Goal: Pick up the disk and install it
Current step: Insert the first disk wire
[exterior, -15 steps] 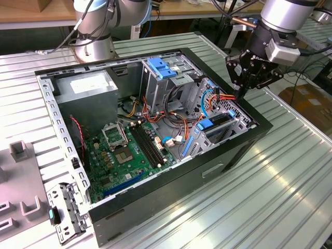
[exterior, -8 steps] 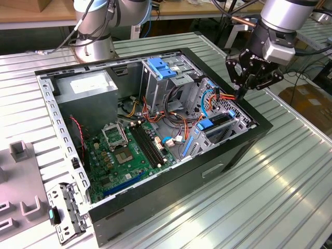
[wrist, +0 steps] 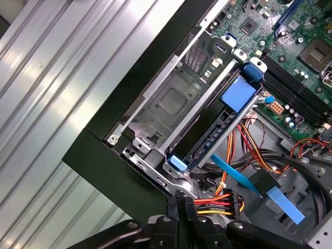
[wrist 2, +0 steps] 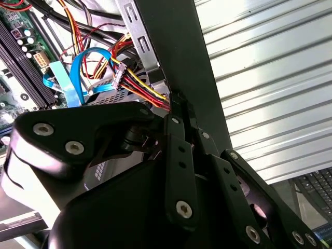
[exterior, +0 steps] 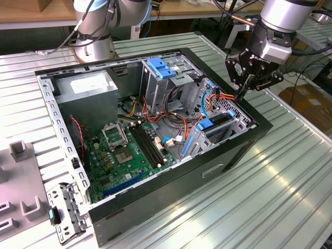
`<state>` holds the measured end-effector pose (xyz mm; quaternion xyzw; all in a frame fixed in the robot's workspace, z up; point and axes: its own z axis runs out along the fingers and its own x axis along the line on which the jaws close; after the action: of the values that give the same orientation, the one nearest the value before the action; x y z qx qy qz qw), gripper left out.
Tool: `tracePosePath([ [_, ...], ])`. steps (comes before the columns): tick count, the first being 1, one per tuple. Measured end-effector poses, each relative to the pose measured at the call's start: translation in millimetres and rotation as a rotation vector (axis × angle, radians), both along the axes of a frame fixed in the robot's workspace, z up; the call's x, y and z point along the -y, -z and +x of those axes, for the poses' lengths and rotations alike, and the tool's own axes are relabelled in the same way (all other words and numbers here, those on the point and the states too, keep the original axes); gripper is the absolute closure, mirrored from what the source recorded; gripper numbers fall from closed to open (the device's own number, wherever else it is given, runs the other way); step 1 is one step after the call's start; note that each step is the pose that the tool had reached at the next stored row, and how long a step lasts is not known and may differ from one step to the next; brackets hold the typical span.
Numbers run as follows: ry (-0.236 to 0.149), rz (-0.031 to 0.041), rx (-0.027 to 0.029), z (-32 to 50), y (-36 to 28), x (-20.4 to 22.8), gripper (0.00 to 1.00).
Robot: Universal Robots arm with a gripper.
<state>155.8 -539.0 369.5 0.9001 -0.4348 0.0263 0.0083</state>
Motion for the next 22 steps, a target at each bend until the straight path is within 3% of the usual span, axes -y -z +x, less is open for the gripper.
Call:
tracePosePath([
  [13, 0.004, -0.0001, 0.0000, 0.0, 0.0, 0.0, 0.84],
  [19, 0.101, 0.0000, 0.0000, 0.0, 0.2, 0.0, 0.84],
  [20, 0.136, -0.0001, 0.0001, -0.1, 0.1, 0.0, 0.84],
  [22, 0.142, -0.0001, 0.0000, -1.9, 0.1, -0.1, 0.84],
])
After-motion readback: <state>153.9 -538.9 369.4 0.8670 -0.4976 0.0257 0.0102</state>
